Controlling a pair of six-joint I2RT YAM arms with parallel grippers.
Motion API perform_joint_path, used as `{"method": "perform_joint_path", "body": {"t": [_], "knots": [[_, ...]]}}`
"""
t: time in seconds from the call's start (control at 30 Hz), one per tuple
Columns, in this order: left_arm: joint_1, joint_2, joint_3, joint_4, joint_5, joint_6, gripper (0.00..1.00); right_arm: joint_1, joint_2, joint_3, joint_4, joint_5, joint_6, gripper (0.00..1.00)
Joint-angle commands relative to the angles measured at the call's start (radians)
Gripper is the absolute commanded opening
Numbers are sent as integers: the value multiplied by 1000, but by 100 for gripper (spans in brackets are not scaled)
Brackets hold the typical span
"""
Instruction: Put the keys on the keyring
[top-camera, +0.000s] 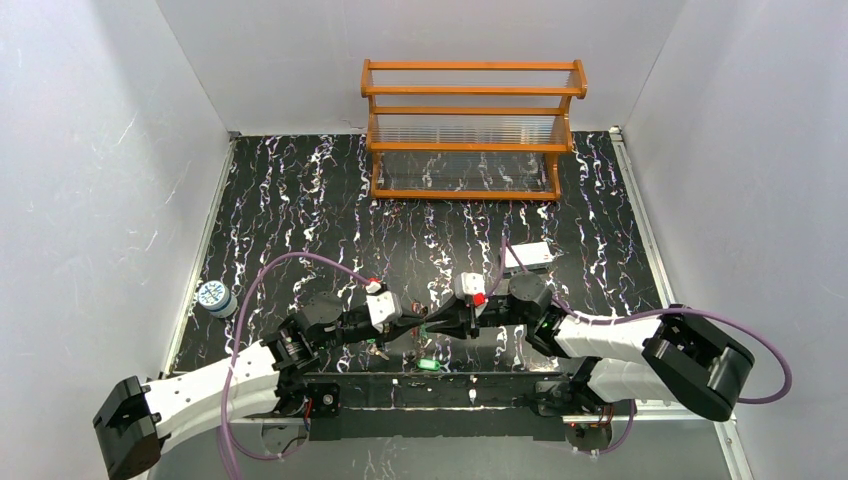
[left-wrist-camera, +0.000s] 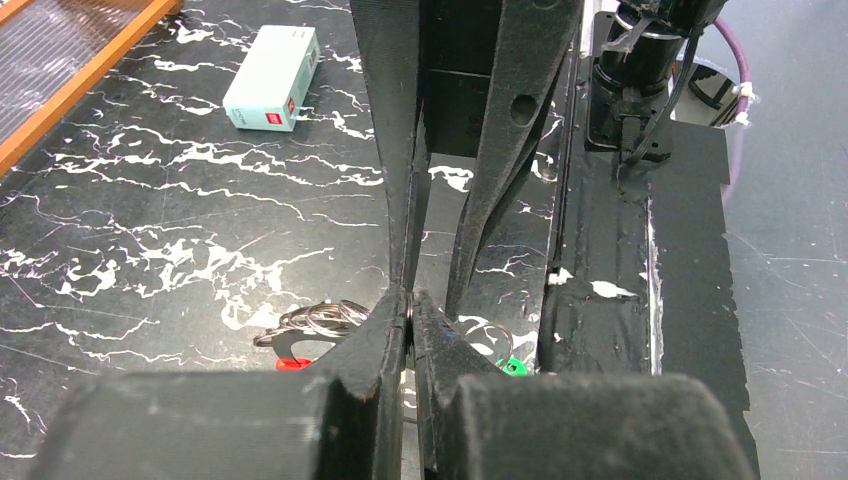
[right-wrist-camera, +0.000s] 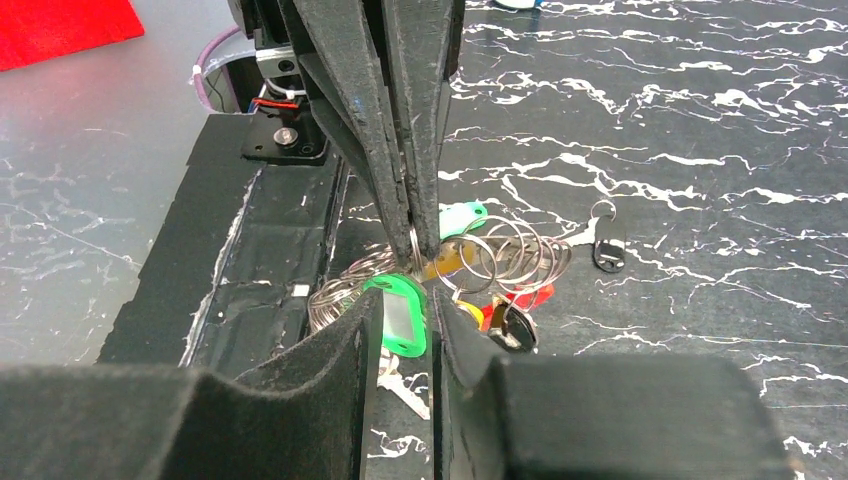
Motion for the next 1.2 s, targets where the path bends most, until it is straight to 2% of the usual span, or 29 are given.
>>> {"method": "perform_joint_path", "body": {"t": [0.0, 0.17, 0.5, 0.6, 0.77, 1.0, 1.07, 1.17], "knots": [[-3, 4, -2, 57, 20, -10, 0, 12, 15, 41, 76, -2, 23, 31], [-3, 5, -3, 64, 29, -13, 0, 13, 23, 66, 35, 71, 38, 31], [-3, 19, -8, 90, 37, -22, 0, 15, 41, 70, 73, 31, 47, 31], [-3, 21, -10, 96, 35, -23, 0, 15, 40, 65, 96, 17, 53, 23], [-3, 19, -17, 100, 25, -29, 0, 15, 35, 60, 113, 7, 64, 1], [-3, -8, -19, 99, -6, -43, 0, 15, 26, 48, 80, 25, 54, 1], [-3, -20, -16, 98, -21, -53, 8, 15, 17, 42, 70, 29, 47, 1], [-3, -45, 0, 84, -52, -82, 27, 15, 5, 36, 45, 34, 31, 1]]}}
